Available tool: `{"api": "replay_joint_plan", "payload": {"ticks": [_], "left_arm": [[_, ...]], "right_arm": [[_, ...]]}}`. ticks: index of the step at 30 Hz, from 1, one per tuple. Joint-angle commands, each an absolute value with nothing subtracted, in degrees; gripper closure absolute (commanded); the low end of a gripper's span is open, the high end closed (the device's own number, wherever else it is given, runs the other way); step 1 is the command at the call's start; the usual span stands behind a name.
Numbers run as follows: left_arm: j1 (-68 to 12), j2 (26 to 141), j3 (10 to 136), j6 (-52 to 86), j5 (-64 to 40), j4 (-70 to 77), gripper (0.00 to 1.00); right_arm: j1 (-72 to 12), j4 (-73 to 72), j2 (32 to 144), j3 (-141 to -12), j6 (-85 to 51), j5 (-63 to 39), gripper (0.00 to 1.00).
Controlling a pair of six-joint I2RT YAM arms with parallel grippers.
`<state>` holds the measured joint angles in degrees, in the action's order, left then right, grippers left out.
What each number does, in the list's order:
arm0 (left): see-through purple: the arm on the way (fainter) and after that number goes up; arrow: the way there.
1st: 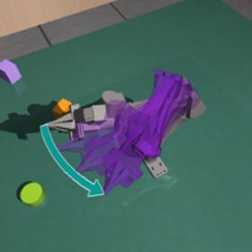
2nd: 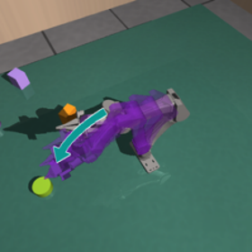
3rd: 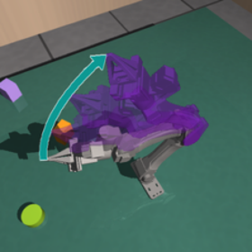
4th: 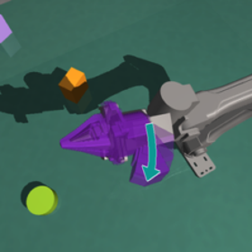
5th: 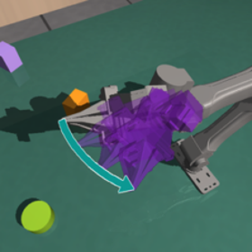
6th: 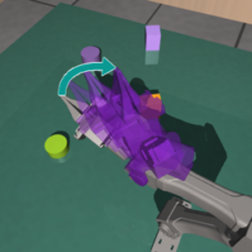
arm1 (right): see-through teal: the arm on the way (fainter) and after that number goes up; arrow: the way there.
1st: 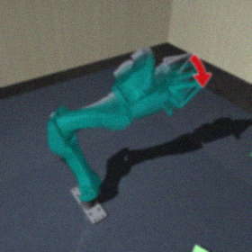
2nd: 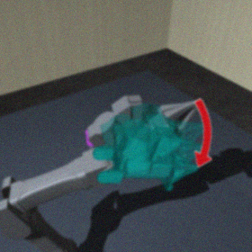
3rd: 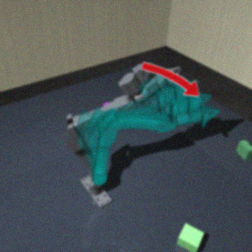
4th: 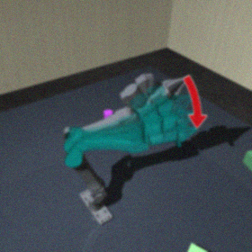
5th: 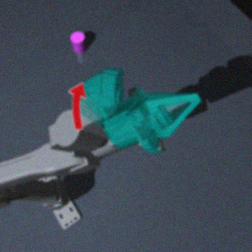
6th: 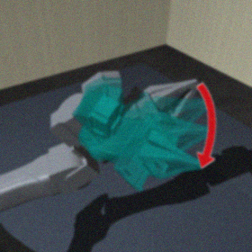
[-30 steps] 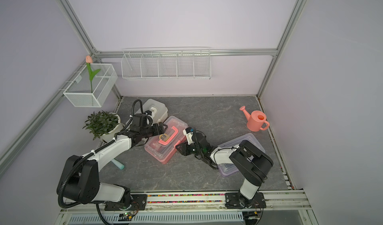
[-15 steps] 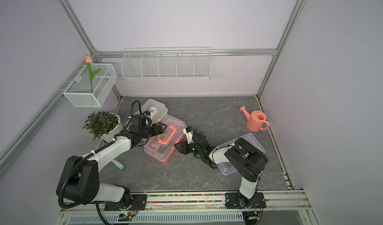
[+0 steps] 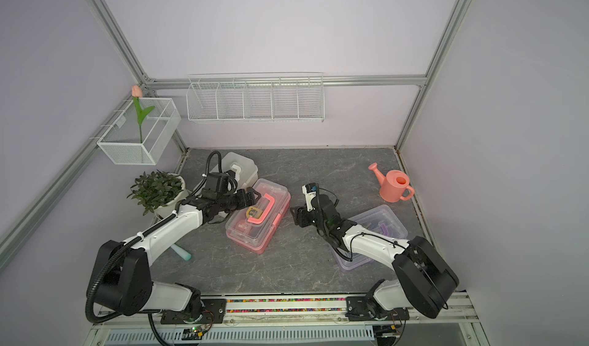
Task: Close toolboxes
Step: Move the toolbox to the center of the board.
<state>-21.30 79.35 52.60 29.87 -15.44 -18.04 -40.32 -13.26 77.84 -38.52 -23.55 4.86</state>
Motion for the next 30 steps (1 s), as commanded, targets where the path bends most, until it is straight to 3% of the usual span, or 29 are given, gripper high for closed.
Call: {"api": "replay_joint_plan", "payload": {"ticks": [1, 6, 16, 17, 18, 24, 30], "left_arm": [[-21.7, 72.5, 55.5, 28.6, -11.2, -24.7, 0.01], [-21.8, 64.8, 54.8, 27.5, -10.7, -34.0, 0.01], [-24.9, 51.0, 47.1, 36.3, -11.2, -52.0, 0.01], [-25.4, 49.9, 46.5, 37.1, -11.5, -52.9, 0.01], [-25.9, 49.2, 45.7, 37.9, -11.9, -53.3, 0.01], [-29.0, 49.3, 39.2, 43.9, -17.7, -44.7, 0.01], [-33.4, 54.1, 36.5, 49.9, -20.2, -24.1, 0.01]], "right_arm": [[-39.5, -0.7, 75.0, -40.7, -18.8, 15.4, 0.21], [-37.7, 1.4, 73.6, -41.6, -17.6, 21.9, 0.07], [-35.4, 0.7, 76.3, -44.5, -17.9, 22.5, 0.00], [-35.4, 0.5, 76.5, -44.6, -17.7, 22.3, 0.10], [-35.4, 0.3, 76.6, -44.7, -17.2, 22.2, 0.11], [-35.3, 0.0, 75.1, -45.2, -14.8, 23.3, 0.11], [-34.7, 3.2, 68.9, -44.3, -11.1, 28.5, 0.11]]}}
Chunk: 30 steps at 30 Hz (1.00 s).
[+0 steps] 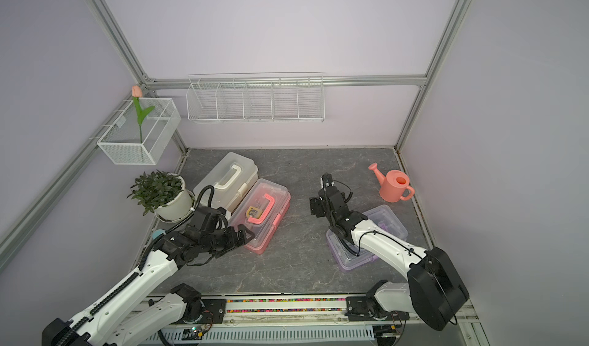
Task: Close toolboxes
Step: Move the toolbox to the center of the board.
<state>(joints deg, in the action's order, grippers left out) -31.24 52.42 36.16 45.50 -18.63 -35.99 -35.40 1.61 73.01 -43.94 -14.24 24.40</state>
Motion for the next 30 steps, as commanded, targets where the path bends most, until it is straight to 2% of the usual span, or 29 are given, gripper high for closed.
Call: {"api": "replay_joint_plan", "payload": {"ticks": [1, 7, 14, 23, 30], "left_arm": [[-34.3, 55.4, 36.9, 49.9, -19.6, -22.4, 0.01], [-37.1, 66.2, 39.4, 49.6, -17.1, -9.6, 0.01], [-37.1, 78.5, 45.3, 45.7, -10.9, 3.7, 0.01], [-36.8, 95.8, 59.9, 38.1, -13.3, 4.1, 0.01], [-36.4, 93.9, 64.2, 33.3, -13.6, -2.0, 0.01]], "right_arm": [[-34.4, 4.4, 67.7, -44.1, -11.0, 29.3, 0.11], [-28.8, 14.7, 59.2, -42.7, -17.1, 30.3, 0.11], [-22.6, 30.0, 50.5, -41.8, -27.4, 38.2, 0.11], [-14.6, 42.9, 42.4, -40.5, -32.3, 42.3, 0.11], [-13.5, 55.2, 38.2, -41.6, -36.9, 41.6, 0.11]]}}
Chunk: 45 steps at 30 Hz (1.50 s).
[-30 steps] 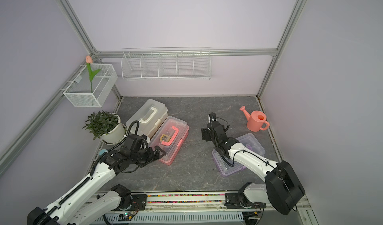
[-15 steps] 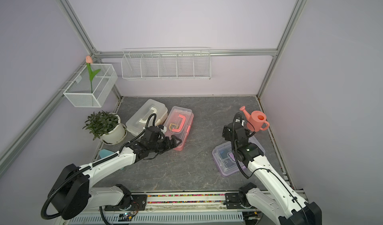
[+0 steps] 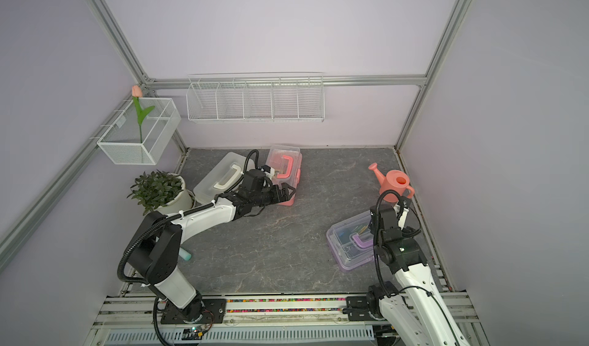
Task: Close toolboxes
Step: Move the toolbox to the center of the board.
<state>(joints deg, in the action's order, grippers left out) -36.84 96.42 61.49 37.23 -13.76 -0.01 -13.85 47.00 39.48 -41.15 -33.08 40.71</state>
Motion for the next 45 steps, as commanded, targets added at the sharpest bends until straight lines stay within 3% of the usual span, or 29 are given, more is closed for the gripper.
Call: {"api": "replay_joint_plan", "payload": {"ticks": [1, 9, 15, 19, 23, 26, 29, 33, 45], "left_arm": [[-36.4, 93.0, 64.5, 32.4, -13.5, -3.4, 0.01], [-36.4, 87.4, 62.6, 29.5, -12.4, -7.3, 0.01], [-34.4, 85.3, 60.5, 30.7, -11.8, -8.4, 0.01], [-29.2, 81.4, 56.3, 32.4, -12.9, -7.2, 0.01], [-24.6, 77.0, 52.8, 32.5, -11.9, -8.7, 0.01], [-22.8, 73.2, 50.7, 32.4, -7.8, -10.9, 0.01], [-21.3, 70.4, 48.9, 31.8, -5.6, -11.7, 0.01], [-19.1, 69.2, 47.6, 32.0, -5.6, -12.5, 0.01], [-17.7, 65.2, 46.0, 30.5, -2.2, -15.5, 0.00]], "right_arm": [[-13.5, 58.0, 37.9, -42.0, -37.7, 41.7, 0.11], [-13.5, 62.4, 35.4, -41.7, -48.6, 41.0, 0.11], [-13.1, 49.3, 37.2, -36.5, -48.3, 33.0, 0.11], [-12.5, 39.8, 39.9, -33.1, -47.8, 24.6, 0.11], [-12.6, 36.2, 42.3, -32.7, -46.7, 22.6, 0.11], [-12.6, 29.4, 43.7, -30.5, -46.4, 17.8, 0.07], [-13.0, 20.9, 49.5, -29.2, -47.2, 11.1, 0.03], [-17.2, 10.3, 59.5, -31.2, -44.7, 10.7, 0.02], [-19.3, -8.6, 91.8, -52.9, -28.1, 2.1, 0.02]]}}
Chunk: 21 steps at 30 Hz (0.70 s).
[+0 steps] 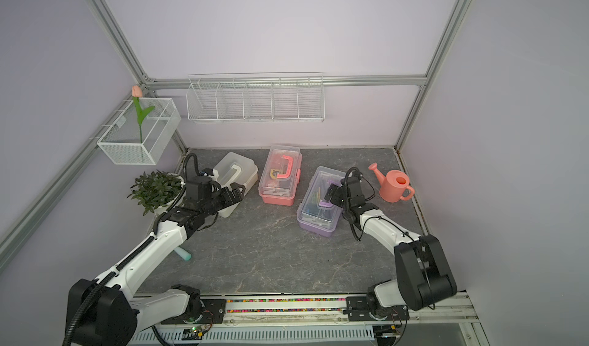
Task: Close toolboxes
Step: Move the toolbox to the center of the board, then reset both arms
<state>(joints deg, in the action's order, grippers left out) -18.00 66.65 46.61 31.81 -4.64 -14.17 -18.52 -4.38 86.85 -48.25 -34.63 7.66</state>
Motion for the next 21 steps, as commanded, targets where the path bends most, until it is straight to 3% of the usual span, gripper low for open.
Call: {"api": "replay_joint_plan", "payload": {"ticks": [1, 5, 11, 16, 21], "left_arm": [[-17.6, 64.7, 45.8, 30.2, -1.4, -15.6, 0.00], [-17.2, 63.9, 45.1, 29.2, 1.6, -15.4, 0.00], [-15.1, 64.0, 44.3, 24.4, 11.6, -14.0, 0.00], [-12.2, 65.3, 42.9, 18.6, 24.0, -6.9, 0.00], [-10.3, 68.0, 36.6, 11.0, 33.0, 7.6, 0.00]], "right_arm": [[-19.3, -9.1, 94.5, -55.5, -26.7, 1.2, 0.02], [-19.3, -10.4, 99.5, -61.6, -22.8, 1.4, 0.03], [-19.2, -8.5, 91.8, -60.5, -13.0, 9.4, 0.09], [-18.5, -6.9, 82.6, -51.0, 0.0, 23.4, 0.11], [-15.0, -11.2, 77.4, -36.9, -0.6, 28.2, 0.11]]}}
